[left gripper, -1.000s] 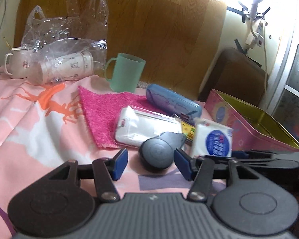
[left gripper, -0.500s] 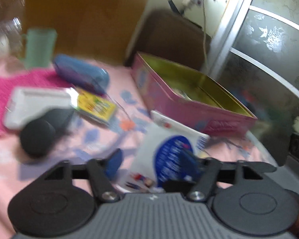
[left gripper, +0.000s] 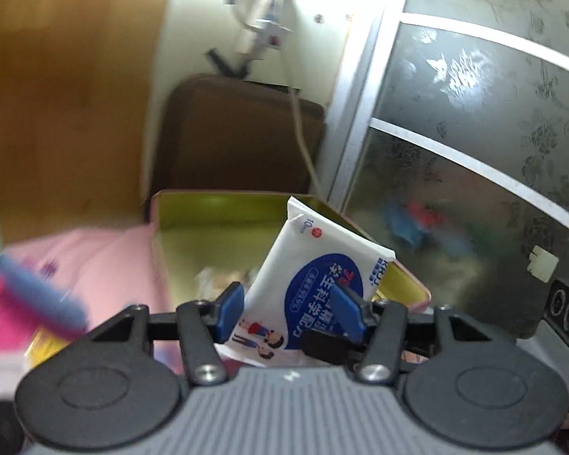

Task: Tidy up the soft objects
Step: 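Carry the tissue packet into the pink tin and open the left gripper, then grasp the blue plastic case with the right gripper and lift it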

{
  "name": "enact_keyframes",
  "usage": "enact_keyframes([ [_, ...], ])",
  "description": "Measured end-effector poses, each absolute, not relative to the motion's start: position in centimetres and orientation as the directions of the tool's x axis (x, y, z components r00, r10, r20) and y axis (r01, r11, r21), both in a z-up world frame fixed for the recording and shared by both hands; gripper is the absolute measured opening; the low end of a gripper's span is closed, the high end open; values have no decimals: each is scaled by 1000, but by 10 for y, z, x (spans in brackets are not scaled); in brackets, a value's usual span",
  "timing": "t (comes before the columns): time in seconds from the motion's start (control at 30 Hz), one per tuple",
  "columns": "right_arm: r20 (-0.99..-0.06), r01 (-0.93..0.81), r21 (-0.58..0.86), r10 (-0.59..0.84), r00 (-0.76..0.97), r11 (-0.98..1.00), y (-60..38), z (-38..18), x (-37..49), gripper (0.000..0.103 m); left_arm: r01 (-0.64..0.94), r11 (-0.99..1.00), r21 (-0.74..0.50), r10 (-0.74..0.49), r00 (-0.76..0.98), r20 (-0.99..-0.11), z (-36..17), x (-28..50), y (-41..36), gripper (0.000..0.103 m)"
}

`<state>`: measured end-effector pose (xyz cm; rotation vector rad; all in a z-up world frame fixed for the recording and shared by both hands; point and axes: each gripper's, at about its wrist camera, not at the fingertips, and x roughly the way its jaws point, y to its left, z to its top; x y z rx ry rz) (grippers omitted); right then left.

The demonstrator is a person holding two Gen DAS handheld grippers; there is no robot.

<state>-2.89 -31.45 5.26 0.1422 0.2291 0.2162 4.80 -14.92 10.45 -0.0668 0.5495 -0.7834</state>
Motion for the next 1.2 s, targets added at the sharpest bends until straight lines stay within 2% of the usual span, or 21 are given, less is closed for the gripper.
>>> enact_keyframes([
  [0.17, -256, -23, 193, 73, 964, 981, -365, 46, 1, 20, 664, 700, -264, -687, 523, -504, 98, 78, -222, 50],
  [0.3, -273, 196, 115, -158, 949, 974, -385, 36, 21, 25, 632, 743, -220, -628, 545, -556, 81, 85, -249, 50],
  [0.4, -229, 227, 185, -183, 956, 956, -400, 34, 8, 26, 624, 737, -260, -641, 525, -559, 74, 80, -235, 52],
  [0.5, -188, 243, 201, -207, 960, 949, -400, 33, -11, 28, 625, 745, -235, -635, 555, -537, 75, 71, -213, 53],
  [0.73, -151, 137, 228, -104, 983, 964, -363, 40, -29, 30, 584, 786, -202, -599, 640, -481, 64, 30, -119, 57],
  [0.87, -159, 3, 186, 27, 987, 982, -319, 49, -23, 33, 513, 843, -160, -516, 689, -509, 42, 9, -67, 57],
  [1.03, -219, -193, 82, 207, 953, 978, -249, 51, 4, 35, 360, 915, -182, -398, 731, -555, 15, 13, -7, 57],
  [1.2, -342, -337, -56, 299, 891, 940, -183, 58, 60, 45, 262, 942, -210, -334, 786, -520, 6, 18, 31, 58],
])
